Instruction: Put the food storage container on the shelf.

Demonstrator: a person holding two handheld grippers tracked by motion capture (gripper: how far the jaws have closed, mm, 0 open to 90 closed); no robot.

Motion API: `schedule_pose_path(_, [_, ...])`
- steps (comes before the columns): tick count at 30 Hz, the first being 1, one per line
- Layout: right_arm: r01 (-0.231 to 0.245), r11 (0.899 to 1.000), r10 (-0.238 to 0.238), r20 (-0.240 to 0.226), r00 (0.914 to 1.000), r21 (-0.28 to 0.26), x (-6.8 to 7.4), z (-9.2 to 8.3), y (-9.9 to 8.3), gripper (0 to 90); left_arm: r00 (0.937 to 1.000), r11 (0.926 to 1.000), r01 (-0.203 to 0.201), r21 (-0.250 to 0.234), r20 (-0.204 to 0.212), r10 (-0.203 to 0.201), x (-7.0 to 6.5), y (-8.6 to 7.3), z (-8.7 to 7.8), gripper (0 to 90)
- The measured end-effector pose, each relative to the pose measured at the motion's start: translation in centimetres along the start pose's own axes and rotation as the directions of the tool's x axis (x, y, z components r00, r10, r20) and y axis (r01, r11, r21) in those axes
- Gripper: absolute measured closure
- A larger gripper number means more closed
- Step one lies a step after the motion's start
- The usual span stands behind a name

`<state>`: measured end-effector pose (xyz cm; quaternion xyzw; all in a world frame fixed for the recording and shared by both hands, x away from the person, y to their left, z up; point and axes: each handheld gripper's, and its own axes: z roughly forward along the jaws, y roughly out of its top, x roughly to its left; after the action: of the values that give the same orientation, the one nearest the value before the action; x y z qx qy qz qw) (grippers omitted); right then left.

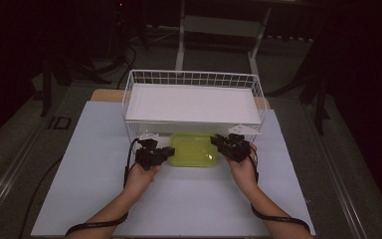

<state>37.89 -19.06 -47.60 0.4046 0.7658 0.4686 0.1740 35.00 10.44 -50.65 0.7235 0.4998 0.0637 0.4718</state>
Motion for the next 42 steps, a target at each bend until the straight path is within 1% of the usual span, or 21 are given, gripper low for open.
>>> schedule_pose_path(2, [0.031, 0.999, -0.03, 0.028, 0.9991, -0.014, 0.1, 0.1, -0.3, 74.9, 0.9997, 0.9998, -0.022, -0.002, -0.007, 0.022, -0.1, 0.0, 0.1, 78.0])
schedule_pose_path(6, [0.065, 0.997, -0.061, 0.086, 0.9944, -0.039, 0.3, 0.4, -0.7, 74.8, 0.9992, 0.9992, -0.027, -0.03, -0.032, 0.026, -0.3, 0.0, 0.3, 75.9])
schedule_pose_path(8, [0.066, 0.997, -0.06, 0.115, 0.9916, -0.045, 0.3, 0.7, -0.7, 74.8, 0.9983, 0.9985, -0.04, -0.037, -0.044, 0.038, -0.3, 0.1, 0.4, 74.2])
schedule_pose_path(10, [0.06, 0.997, -0.054, 0.13, 0.9901, -0.048, 0.2, 1.0, -0.6, 74.1, 0.9979, 0.9981, -0.04, -0.046, -0.053, 0.037, -0.3, 0.2, 0.6, 72.4])
schedule_pose_path(13, [0.069, 0.996, -0.06, 0.159, 0.9854, -0.049, 0.3, 1.5, -0.7, 70.7, 0.9963, 0.9972, -0.058, -0.047, -0.067, 0.054, -0.5, 0.2, 0.9, 66.6])
schedule_pose_path(14, [0.069, 0.996, -0.06, 0.159, 0.9854, -0.049, 0.3, 1.5, -0.7, 70.7, 0.9963, 0.9972, -0.058, -0.047, -0.067, 0.054, -0.5, 0.2, 0.9, 64.8])
schedule_pose_path(15, [0.071, 0.996, -0.062, 0.163, 0.9847, -0.049, 0.4, 1.6, -0.7, 68.4, 0.9947, 0.996, -0.07, -0.056, -0.08, 0.065, -0.7, 0.2, 1.1, 64.8])
schedule_pose_path(16, [0.081, 0.996, -0.071, 0.188, 0.9796, -0.048, 0.5, 2.0, -1.0, 64.9, 0.9929, 0.9953, -0.077, -0.058, -0.095, 0.071, -0.7, 0.3, 1.2, 61.5])
schedule_pose_path(18, [0.086, 0.995, -0.075, 0.197, 0.9774, -0.047, 0.4, 2.2, -1.3, 63.9, 0.993, 0.9954, -0.078, -0.056, -0.094, 0.072, -0.6, 0.4, 1.4, 55.6])
schedule_pose_path(19, [0.083, 0.995, -0.072, 0.194, 0.9784, -0.049, 0.5, 2.3, -1.3, 63.6, 0.9937, 0.9951, -0.075, -0.065, -0.088, 0.069, -0.6, 0.4, 1.5, 54.0])
schedule_pose_path(21, [0.081, 0.995, -0.071, 0.18, 0.9812, -0.05, 0.6, 2.3, -1.3, 60.7, 0.9945, 0.9957, -0.069, -0.061, -0.083, 0.064, -0.6, 0.4, 1.7, 50.0])
schedule_pose_path(22, [0.088, 0.995, -0.078, 0.182, 0.9801, -0.048, 0.7, 2.3, -1.3, 60.2, 0.994, 0.9953, -0.074, -0.063, -0.085, 0.069, -0.7, 0.4, 1.8, 49.6])
schedule_pose_path(25, [0.082, 0.995, -0.071, 0.17, 0.983, -0.059, 0.9, 2.0, -1.1, 59.7, 0.9935, 0.9942, -0.087, -0.064, -0.079, 0.082, -0.8, 0.6, 1.7, 47.4])
schedule_pose_path(30, [0.066, 0.995, -0.054, 0.151, 0.987, -0.071, 1.1, 0.8, -0.8, 59.7, 0.9953, 0.994, -0.064, -0.089, -0.077, 0.057, -0.5, 0.8, 0.8, 44.9])
schedule_pose_path(32, [0.041, 0.996, -0.031, 0.126, 0.9916, -0.077, 1.2, 0.2, -0.8, 60.4, 0.9955, 0.9931, -0.066, -0.096, -0.073, 0.06, -0.4, 0.8, 0.3, 43.2])
schedule_pose_path(34, [0.049, 0.996, -0.041, 0.109, 0.9933, -0.077, 1.7, -0.4, -0.8, 61.4, 0.9965, 0.9915, -0.064, -0.113, -0.061, 0.058, -0.4, 0.7, -0.2, 42.2])
schedule_pose_path(35, [0.051, 0.996, -0.043, 0.099, 0.9942, -0.078, 1.9, -0.6, -0.9, 62.9, 0.9968, 0.9907, -0.069, -0.118, -0.047, 0.064, -0.3, 0.6, -0.5, 41.8])
schedule_pose_path(37, [0.06, 0.996, -0.054, 0.08, 0.9954, -0.072, 2.4, -1.1, -1.1, 64.5, 0.9956, 0.9888, -0.087, -0.121, -0.047, 0.082, -0.5, 0.4, -1.0, 41.7])
schedule_pose_path(40, [0.076, 0.995, -0.073, 0.051, 0.9961, -0.059, 3.3, -1.4, -1.4, 71.1, 0.995, 0.9866, -0.098, -0.131, -0.035, 0.094, -0.7, 0.2, -1.8, 38.3])
schedule_pose_path(41, [0.086, 0.995, -0.084, 0.04, 0.9957, -0.056, 3.6, -1.5, -1.5, 73.8, 0.9941, 0.9848, -0.108, -0.136, -0.017, 0.107, -0.7, 0.1, -2.1, 36.4])
schedule_pose_path(42, [0.092, 0.995, -0.091, 0.025, 0.9955, -0.046, 3.8, -1.5, -1.6, 77.0, 0.9905, 0.9824, -0.133, -0.131, 0.019, 0.136, -0.7, -0.1, -2.4, 34.0])
